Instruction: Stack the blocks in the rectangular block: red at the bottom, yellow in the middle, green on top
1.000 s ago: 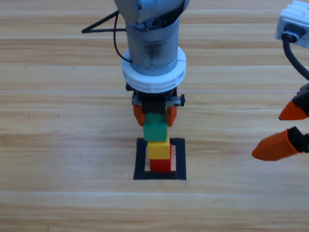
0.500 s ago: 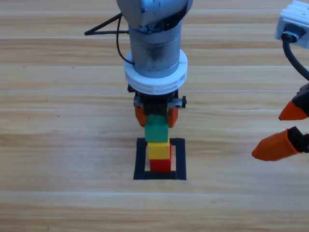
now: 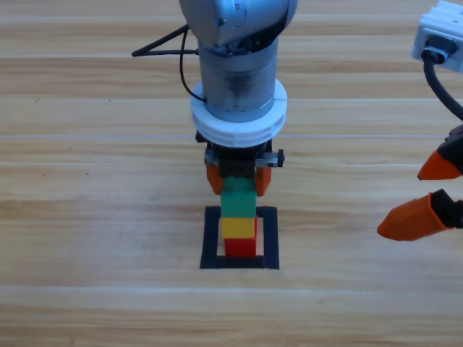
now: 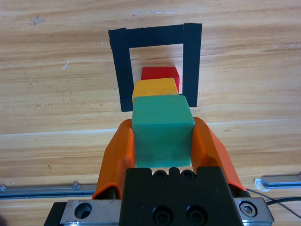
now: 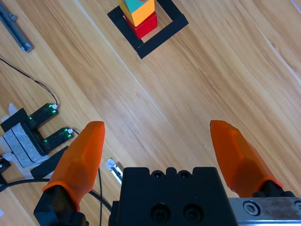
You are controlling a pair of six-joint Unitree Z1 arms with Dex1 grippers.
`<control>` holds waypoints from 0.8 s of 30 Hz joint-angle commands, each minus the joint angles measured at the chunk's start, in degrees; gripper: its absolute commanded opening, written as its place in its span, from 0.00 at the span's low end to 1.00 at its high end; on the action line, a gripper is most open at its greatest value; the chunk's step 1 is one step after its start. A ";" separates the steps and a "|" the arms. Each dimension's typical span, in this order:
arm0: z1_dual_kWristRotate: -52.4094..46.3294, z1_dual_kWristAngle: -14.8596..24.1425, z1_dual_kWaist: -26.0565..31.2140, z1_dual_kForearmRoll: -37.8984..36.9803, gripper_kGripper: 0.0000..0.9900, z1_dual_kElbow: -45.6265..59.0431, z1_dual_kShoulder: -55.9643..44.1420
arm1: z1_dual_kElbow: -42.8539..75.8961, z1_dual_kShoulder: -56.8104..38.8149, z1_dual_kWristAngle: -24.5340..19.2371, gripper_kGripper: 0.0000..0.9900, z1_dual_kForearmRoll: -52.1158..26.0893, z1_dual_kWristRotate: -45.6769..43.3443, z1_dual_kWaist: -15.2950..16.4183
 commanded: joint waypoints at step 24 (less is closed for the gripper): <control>-2.13 5.92 -3.26 0.29 1.00 0.93 -9.59 | 0.98 3.52 0.16 1.00 -0.30 -0.70 -1.46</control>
